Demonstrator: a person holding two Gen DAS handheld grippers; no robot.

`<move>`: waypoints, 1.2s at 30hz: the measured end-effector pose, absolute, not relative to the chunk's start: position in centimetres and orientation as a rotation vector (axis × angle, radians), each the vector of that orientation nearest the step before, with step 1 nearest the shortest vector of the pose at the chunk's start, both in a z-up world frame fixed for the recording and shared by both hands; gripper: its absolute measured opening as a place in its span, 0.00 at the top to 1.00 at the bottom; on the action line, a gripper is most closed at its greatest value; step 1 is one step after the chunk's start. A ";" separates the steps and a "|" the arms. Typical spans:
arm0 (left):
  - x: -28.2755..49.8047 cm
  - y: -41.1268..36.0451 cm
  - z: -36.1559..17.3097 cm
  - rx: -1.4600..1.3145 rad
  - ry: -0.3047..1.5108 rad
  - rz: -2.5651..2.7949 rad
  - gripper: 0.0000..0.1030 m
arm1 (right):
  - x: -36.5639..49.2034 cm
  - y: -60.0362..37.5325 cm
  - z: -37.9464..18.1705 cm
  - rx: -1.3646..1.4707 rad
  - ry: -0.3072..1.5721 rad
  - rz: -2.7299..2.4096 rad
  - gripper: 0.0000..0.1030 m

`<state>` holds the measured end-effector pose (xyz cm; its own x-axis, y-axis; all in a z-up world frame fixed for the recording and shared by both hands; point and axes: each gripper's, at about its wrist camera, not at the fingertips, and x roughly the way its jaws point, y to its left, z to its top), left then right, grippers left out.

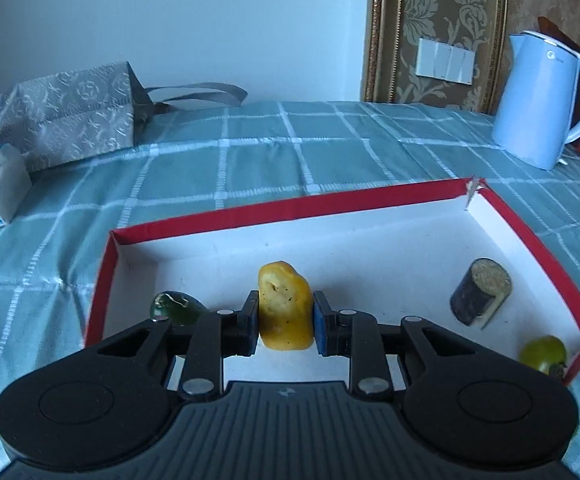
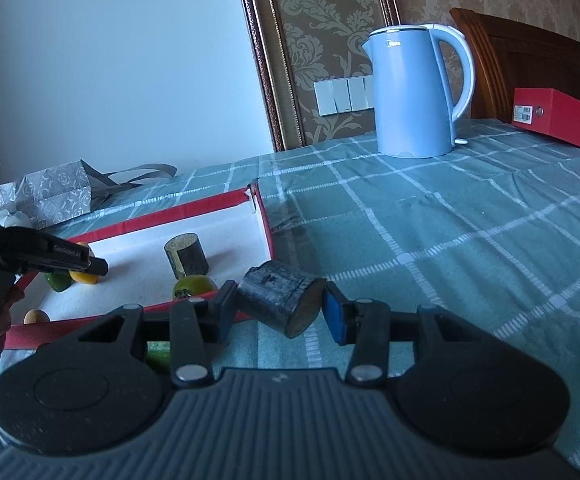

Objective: Organize fruits
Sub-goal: 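Carry the yellow piece into the tray and open the left tool while the right tool holds the log, then lower the dark log piece into the tray and open the right tool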

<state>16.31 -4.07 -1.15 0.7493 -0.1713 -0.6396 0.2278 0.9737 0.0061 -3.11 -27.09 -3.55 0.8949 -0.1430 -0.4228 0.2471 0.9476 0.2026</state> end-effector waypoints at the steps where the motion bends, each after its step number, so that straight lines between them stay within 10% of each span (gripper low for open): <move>1: 16.2 -4.0 -1.1 0.094 0.682 -0.208 0.68 | -3.1 -27.1 -3.6 0.256 0.417 -0.204 0.58; 5: 14.6 -3.1 -0.1 0.097 0.600 -0.160 0.23 | -3.1 -27.2 -3.6 0.258 0.416 -0.202 0.58; 15: 5.5 0.4 1.2 0.041 0.429 -0.170 0.18 | -3.3 -27.1 -3.5 0.250 0.407 -0.202 0.58; 36: 2.9 2.5 -3.5 0.036 0.637 -0.204 0.18 | -1.3 -21.8 -0.6 0.063 0.387 -0.088 0.58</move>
<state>2.87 2.50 -3.53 0.7843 -0.1785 -0.5942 0.2005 0.9792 -0.0296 -1.28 -21.81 -0.56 0.9223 -0.0737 -0.3795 0.0978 0.9942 0.0446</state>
